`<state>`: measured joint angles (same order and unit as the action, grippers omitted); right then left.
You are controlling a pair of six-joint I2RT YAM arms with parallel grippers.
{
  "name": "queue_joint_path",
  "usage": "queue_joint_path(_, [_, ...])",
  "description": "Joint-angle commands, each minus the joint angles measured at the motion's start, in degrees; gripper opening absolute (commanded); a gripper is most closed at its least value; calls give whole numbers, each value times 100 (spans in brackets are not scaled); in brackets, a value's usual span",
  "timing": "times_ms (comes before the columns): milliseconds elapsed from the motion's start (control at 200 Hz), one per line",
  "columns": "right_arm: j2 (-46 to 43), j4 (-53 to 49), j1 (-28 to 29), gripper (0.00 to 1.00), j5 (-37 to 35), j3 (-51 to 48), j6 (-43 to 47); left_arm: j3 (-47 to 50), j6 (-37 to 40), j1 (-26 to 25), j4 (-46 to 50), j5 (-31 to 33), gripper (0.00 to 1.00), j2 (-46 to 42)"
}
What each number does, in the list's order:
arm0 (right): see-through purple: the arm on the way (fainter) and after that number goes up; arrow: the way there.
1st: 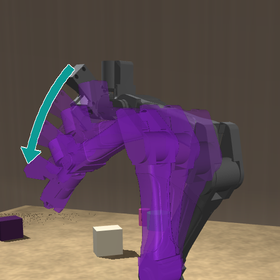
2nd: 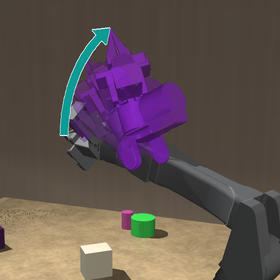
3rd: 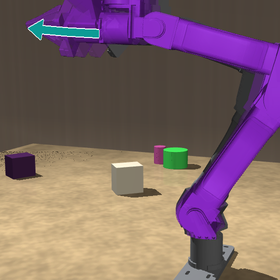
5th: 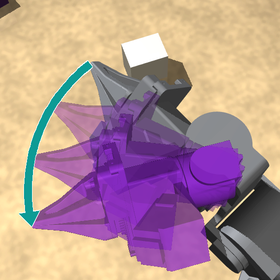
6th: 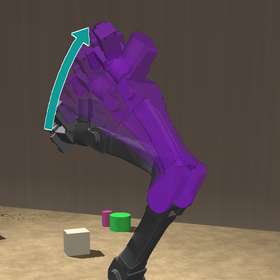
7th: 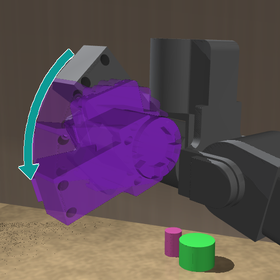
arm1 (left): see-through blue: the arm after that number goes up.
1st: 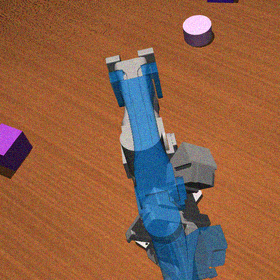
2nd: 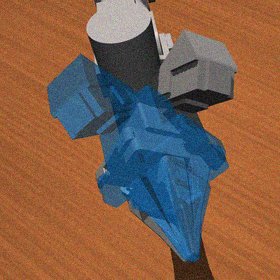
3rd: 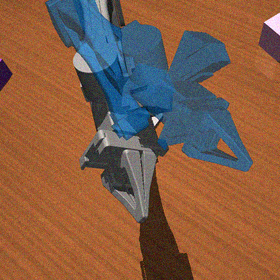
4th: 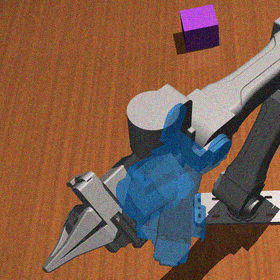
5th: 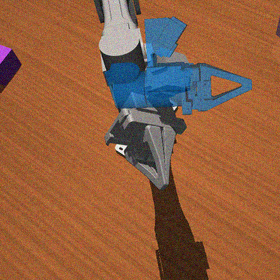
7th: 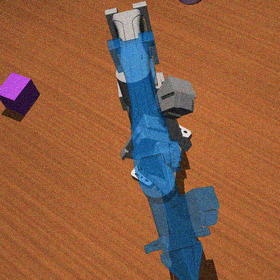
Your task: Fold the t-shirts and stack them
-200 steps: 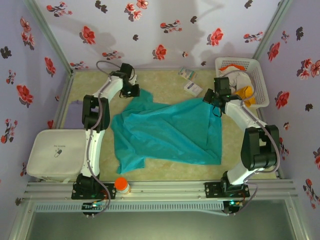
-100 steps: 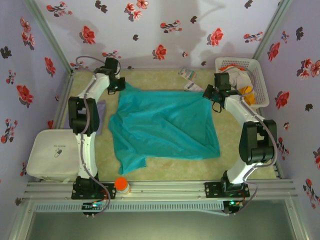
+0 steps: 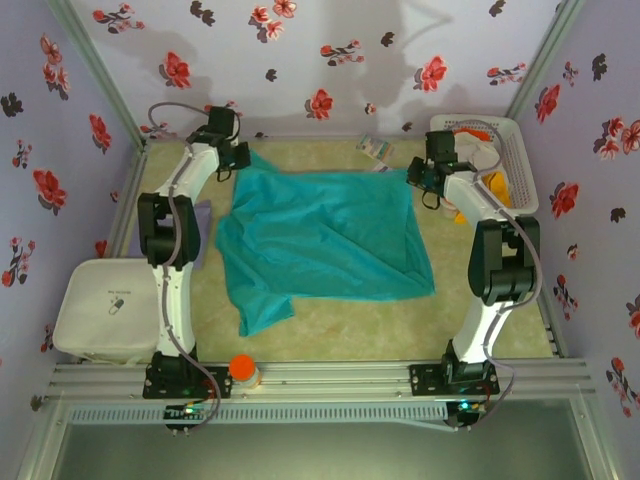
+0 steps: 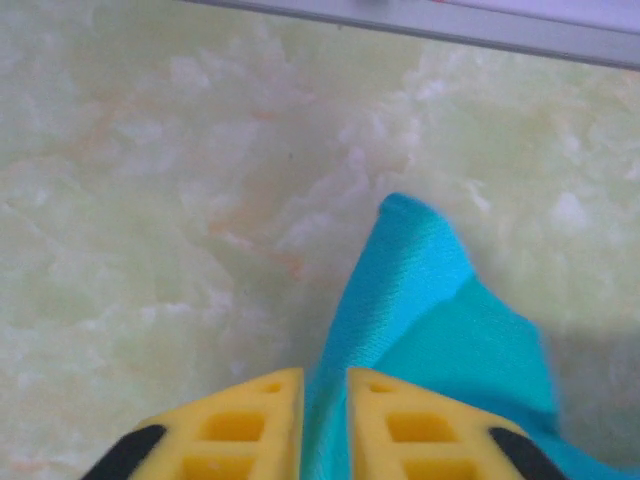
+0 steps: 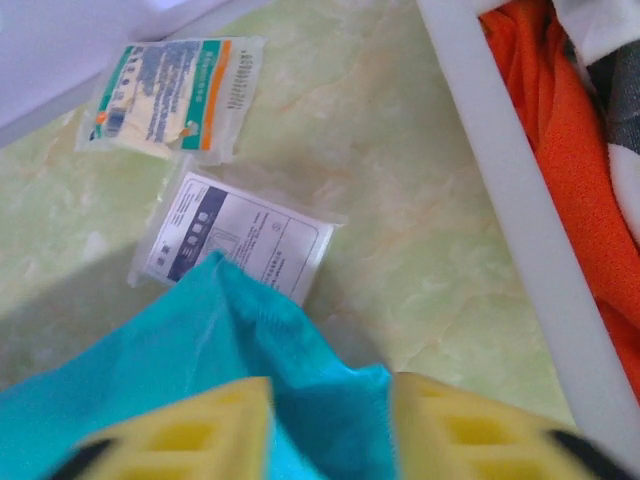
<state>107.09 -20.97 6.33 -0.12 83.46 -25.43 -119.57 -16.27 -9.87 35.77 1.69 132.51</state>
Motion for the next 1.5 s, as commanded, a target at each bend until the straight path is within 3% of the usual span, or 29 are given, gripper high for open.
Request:
queue_joint_path(0, [-52,-268,-53,72,43,135,85,-275,-5,46,361,327,35,73])
queue_joint_path(60, [-223,-180,-53,80,191,-65,83,-250,-62,40,618,335,49,-49])
queue_joint_path(115, [-404,-205,-45,86,336,-230,79,-93,-146,41,800,336,52,-241])
queue_joint_path(215, [-778,-336,-23,86,508,-640,10,427,-342,27,1029,252,58,-781])
queue_joint_path(425, [-1599,-415,203,69,769,-2050,-155,2333,-610,-166,1055,-97,59,-2280])
queue_joint_path(640, [-1717,-141,548,43,905,-2967,-149,4401,-753,-431,933,-250,58,-3533])
queue_joint_path(820, [-1585,-37,596,41,903,-3228,-129,5762,-923,-574,1008,-301,58,-4423])
queue_joint_path(1020, [-1539,32,694,37,1013,-3240,-151,6649,-1304,-815,1141,-331,58,-5220])
queue_joint_path(1250, [-1360,231,745,31,1084,-3359,-286,7123,-1898,-1633,1321,-109,56,-5405])
queue_joint_path(1415, [-1401,310,756,18,1052,-3393,-313,7474,-2187,-1924,1317,-38,53,-5470])
queue_joint_path(1495, [-1429,239,751,6,970,-3355,-300,7608,-2326,-2044,1384,-54,53,-5626])
